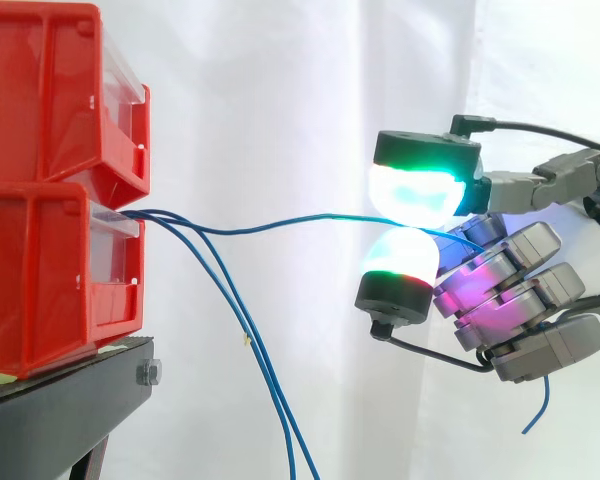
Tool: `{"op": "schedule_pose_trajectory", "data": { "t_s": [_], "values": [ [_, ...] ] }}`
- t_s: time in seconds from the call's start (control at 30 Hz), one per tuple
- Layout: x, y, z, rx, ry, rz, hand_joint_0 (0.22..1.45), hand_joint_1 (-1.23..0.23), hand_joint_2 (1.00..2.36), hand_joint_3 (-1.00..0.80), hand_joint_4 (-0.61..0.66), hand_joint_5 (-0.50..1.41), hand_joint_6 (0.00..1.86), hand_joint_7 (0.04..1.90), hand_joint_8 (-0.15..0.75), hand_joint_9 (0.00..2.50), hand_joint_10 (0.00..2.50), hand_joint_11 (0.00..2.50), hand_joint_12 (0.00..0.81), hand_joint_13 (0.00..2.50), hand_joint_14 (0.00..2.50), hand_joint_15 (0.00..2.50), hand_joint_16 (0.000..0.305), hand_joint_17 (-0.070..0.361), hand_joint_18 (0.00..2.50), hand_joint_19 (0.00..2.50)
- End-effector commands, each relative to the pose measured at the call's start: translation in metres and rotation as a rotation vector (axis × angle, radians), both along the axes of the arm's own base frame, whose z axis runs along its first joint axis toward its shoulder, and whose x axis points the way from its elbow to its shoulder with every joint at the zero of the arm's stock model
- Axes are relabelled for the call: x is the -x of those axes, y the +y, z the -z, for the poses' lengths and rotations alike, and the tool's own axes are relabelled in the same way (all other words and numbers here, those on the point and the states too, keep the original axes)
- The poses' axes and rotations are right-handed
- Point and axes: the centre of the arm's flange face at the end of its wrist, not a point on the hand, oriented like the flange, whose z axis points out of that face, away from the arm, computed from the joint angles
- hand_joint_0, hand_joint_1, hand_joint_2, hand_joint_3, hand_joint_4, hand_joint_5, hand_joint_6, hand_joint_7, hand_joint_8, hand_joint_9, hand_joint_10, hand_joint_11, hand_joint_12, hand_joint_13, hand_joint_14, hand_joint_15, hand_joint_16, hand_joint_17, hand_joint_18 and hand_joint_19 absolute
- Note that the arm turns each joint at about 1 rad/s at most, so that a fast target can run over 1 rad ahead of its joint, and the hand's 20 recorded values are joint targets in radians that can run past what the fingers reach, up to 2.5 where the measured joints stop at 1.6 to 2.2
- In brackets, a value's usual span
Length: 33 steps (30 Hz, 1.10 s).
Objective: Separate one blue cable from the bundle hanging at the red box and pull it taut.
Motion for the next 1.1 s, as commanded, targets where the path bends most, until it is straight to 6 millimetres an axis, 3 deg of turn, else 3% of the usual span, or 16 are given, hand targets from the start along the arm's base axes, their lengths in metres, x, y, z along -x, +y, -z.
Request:
{"op": "schedule_pose_trajectory", "data": {
  "t_s": [0.0,0.43,0.5,0.63,0.83,0.97,1.07],
  "values": [
    [-0.0002,0.0011,-0.0002,0.000,-0.002,-0.001,0.68,-0.72,1.02,-0.29,0.17,-0.21,0.95,1.13,0.359,0.79,2.50,1.18,0.377,0.83,2.50,1.30,0.041,0.093,1.39,1.72],
    [-0.0018,0.0091,-0.0014,0.001,-0.018,0.007,0.67,-0.71,1.02,-0.11,0.10,-0.18,0.95,1.22,0.350,0.84,2.50,1.26,0.371,0.85,2.50,1.34,0.041,0.093,1.38,1.76],
    [-0.0019,0.0098,-0.0016,0.001,-0.019,0.010,0.67,-0.72,1.02,-0.14,0.11,-0.18,0.96,1.20,0.348,0.84,2.50,1.29,0.377,0.85,2.50,1.33,0.040,0.090,1.38,1.75],
    [-0.0017,0.0107,-0.0015,0.002,-0.018,0.010,0.62,-0.69,1.00,-0.50,0.19,-0.19,0.93,1.12,0.353,0.81,2.50,1.26,0.378,0.82,2.50,1.33,0.040,0.091,1.34,1.72],
    [-0.0021,0.0111,-0.0017,0.001,-0.021,0.007,0.58,-0.61,1.00,-0.50,0.21,-0.19,0.93,1.09,0.357,0.80,2.50,1.26,0.378,0.82,2.50,1.29,0.040,0.090,1.32,1.73],
    [-0.0021,0.0110,-0.0017,0.001,-0.021,0.009,0.63,-0.58,1.00,-0.50,0.20,-0.19,0.92,1.11,0.348,0.80,2.50,1.21,0.366,0.82,2.50,1.27,0.040,0.089,1.32,1.71],
    [-0.0020,0.0108,-0.0017,0.001,-0.021,0.010,0.65,-0.61,1.01,-0.39,0.18,-0.19,0.93,1.16,0.344,0.81,2.50,1.23,0.367,0.82,2.50,1.28,0.040,0.089,1.32,1.70]
  ]
}}
